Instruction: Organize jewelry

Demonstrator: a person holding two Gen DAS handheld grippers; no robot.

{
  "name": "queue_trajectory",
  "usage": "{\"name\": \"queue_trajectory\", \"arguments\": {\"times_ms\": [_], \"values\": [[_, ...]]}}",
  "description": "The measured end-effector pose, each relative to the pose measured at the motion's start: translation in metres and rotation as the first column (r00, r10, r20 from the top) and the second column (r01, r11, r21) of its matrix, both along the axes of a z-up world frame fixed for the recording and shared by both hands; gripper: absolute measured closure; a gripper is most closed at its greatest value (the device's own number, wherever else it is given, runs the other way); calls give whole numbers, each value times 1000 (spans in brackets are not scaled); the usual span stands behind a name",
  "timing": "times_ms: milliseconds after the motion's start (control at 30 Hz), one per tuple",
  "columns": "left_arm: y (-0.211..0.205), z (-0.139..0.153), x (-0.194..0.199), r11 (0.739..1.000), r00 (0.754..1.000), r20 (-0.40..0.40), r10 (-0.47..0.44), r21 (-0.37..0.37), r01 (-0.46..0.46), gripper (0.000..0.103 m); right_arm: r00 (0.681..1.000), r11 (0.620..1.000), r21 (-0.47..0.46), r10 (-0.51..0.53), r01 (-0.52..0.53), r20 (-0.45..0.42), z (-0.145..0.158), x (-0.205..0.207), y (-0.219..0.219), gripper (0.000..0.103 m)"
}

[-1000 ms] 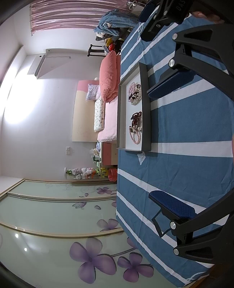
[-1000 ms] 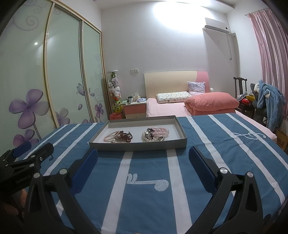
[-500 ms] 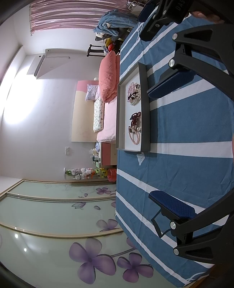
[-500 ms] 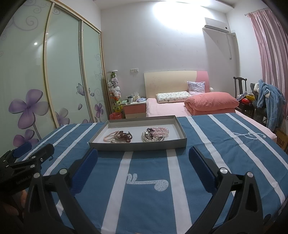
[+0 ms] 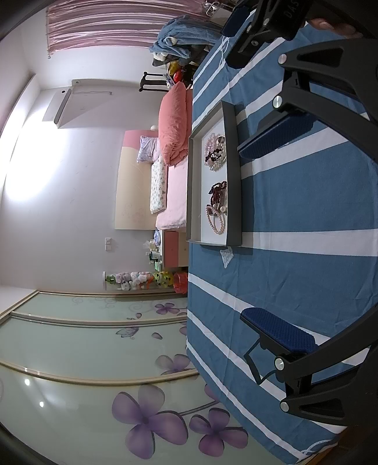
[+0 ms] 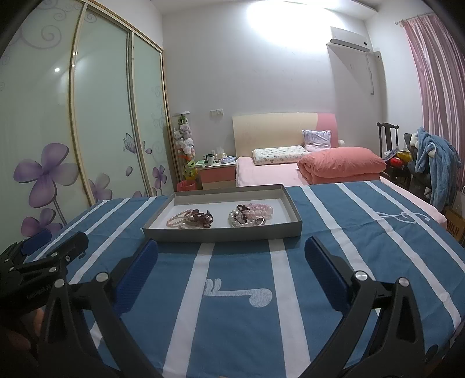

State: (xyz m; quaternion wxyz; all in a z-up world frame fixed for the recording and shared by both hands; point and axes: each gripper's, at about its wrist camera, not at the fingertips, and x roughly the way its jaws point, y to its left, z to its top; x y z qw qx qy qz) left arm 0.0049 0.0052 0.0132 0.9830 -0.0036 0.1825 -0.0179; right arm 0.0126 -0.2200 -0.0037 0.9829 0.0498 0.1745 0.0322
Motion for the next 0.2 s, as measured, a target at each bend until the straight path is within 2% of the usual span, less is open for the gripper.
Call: {"name": "queue_trajectory", "arguments": {"times_ms": [200], "values": [[1,-1,0,1000,1000,-5,0,-3,0,2,1000,1000,0,1,-1,0,0,0,0,4]]}}
